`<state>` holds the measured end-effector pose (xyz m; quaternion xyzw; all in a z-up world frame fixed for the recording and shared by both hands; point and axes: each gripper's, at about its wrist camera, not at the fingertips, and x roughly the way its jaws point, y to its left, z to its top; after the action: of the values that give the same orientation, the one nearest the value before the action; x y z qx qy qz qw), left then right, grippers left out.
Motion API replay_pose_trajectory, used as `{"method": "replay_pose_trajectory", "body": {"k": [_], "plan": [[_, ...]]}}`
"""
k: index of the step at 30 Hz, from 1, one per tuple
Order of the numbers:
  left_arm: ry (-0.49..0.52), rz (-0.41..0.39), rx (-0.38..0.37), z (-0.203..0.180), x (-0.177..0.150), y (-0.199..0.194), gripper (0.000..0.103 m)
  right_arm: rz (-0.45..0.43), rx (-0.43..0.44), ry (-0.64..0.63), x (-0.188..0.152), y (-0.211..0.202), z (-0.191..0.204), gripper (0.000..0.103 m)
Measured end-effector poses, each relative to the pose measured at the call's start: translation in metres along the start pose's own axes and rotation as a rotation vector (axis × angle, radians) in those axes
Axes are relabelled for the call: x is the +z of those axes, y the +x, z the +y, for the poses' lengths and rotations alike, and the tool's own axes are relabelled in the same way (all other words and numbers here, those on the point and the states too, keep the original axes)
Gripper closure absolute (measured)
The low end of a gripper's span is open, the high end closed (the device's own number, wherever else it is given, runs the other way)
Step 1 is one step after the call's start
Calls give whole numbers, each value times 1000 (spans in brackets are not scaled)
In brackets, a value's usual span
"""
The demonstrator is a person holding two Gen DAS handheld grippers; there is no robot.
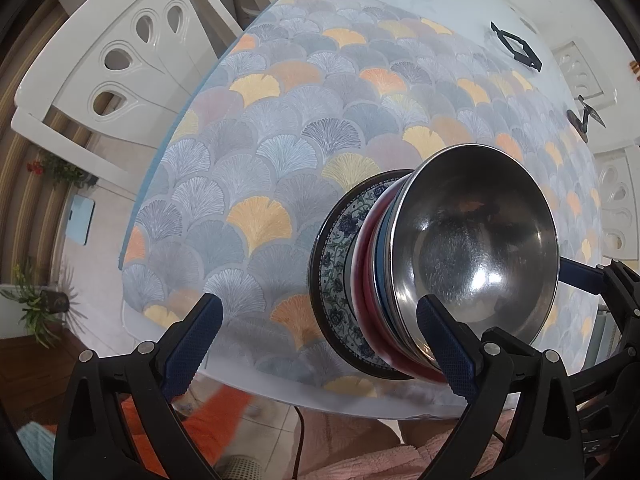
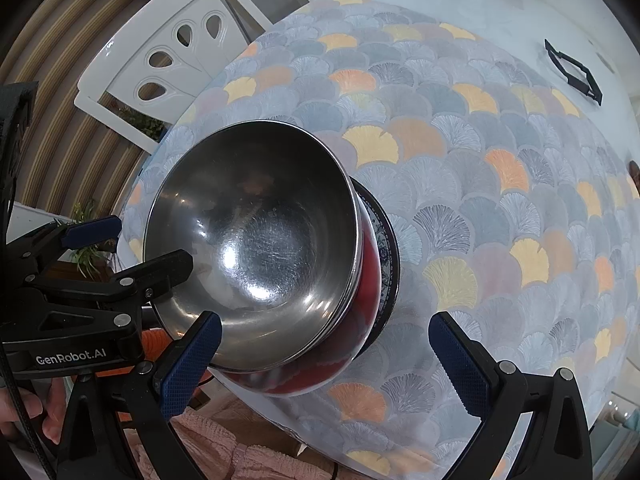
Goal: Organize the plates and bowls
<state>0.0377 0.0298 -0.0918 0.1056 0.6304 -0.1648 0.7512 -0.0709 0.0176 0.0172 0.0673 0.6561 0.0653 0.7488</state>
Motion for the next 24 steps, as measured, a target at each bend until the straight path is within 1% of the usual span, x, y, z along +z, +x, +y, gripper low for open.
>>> {"method": "replay_pose_trajectory", "body": {"k": [10, 16, 24], "plan": [[9, -5, 6, -1, 1, 0, 5, -1, 2, 2, 0, -1, 0, 0], [23, -25, 6, -3, 3, -2, 5, -5, 3, 6, 0, -1, -2, 0], [29, -32, 0, -3, 4, -1, 5, -7, 2, 17, 1, -1, -3, 0]]}}
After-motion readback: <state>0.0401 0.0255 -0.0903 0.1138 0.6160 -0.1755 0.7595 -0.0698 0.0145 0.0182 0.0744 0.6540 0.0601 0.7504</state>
